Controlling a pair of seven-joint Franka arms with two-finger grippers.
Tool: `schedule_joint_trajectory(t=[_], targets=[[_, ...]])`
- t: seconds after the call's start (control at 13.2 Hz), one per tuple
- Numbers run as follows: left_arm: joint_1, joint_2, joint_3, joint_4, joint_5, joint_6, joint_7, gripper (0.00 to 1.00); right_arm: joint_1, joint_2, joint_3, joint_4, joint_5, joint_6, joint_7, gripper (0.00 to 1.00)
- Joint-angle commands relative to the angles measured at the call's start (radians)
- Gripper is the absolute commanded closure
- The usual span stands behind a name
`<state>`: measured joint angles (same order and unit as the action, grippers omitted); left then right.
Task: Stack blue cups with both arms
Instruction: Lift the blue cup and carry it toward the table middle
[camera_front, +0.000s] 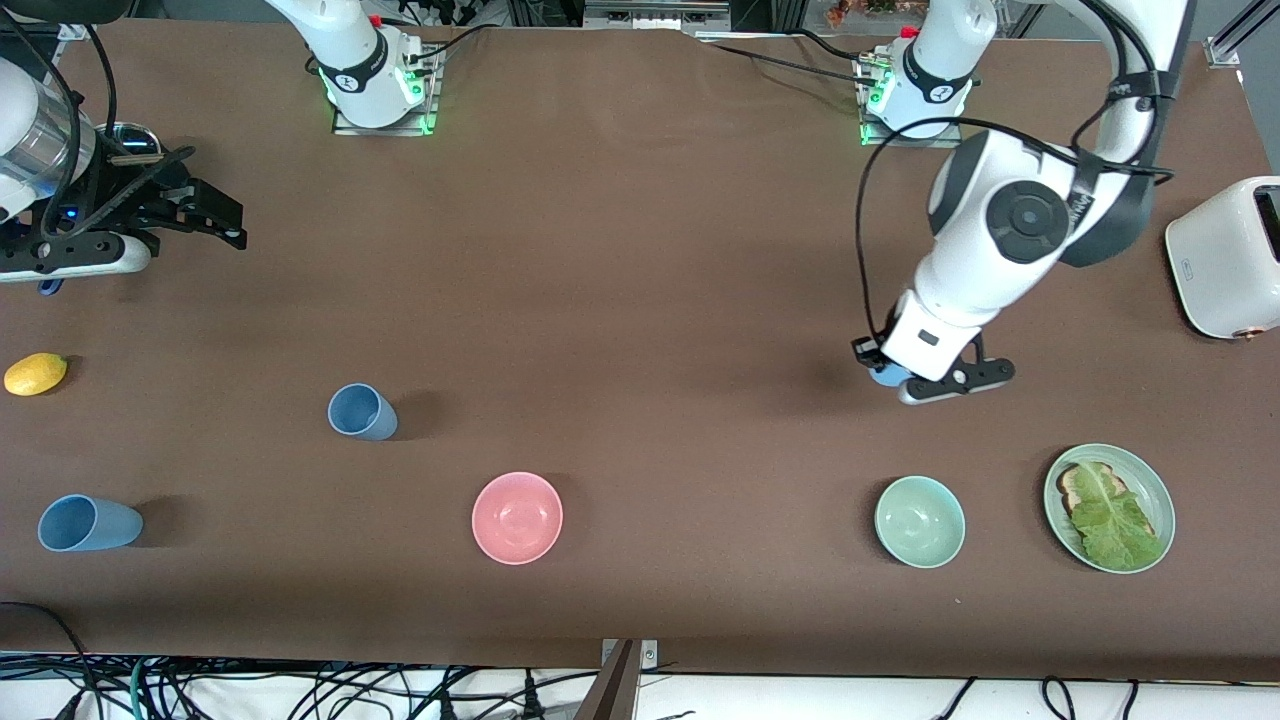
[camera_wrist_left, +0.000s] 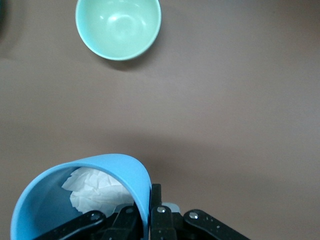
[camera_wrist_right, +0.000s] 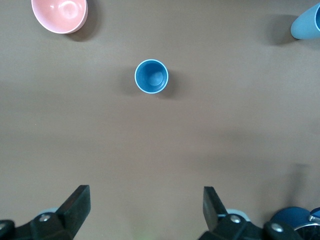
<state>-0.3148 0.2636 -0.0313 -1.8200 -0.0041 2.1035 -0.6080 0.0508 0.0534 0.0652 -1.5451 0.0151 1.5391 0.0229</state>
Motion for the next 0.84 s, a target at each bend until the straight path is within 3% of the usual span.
schedule_joint_trajectory(t=[0.0, 0.3, 0.46, 0.76], targets=[[-0.079, 0.002, 0.011, 0.022, 0.01, -0.033, -0.14, 1.0, 0.001, -0.007, -0.004, -0.009, 0.003, 0.007, -0.015, 0.0], [-0.191, 0.038, 0.011, 0.03, 0.012, -0.028, -0.303, 1.0, 0.001, -0.007, -0.004, -0.009, 0.003, 0.007, -0.015, 0.0], [-0.226, 0.062, 0.01, 0.031, 0.013, -0.019, -0.303, 1.0, 0.001, -0.007, -0.004, -0.009, 0.003, 0.007, -0.015, 0.0], [-0.286, 0.172, -0.013, 0.123, 0.015, 0.001, -0.269, 1.0, 0.001, -0.007, -0.004, -0.01, 0.003, 0.007, -0.015, 0.0]])
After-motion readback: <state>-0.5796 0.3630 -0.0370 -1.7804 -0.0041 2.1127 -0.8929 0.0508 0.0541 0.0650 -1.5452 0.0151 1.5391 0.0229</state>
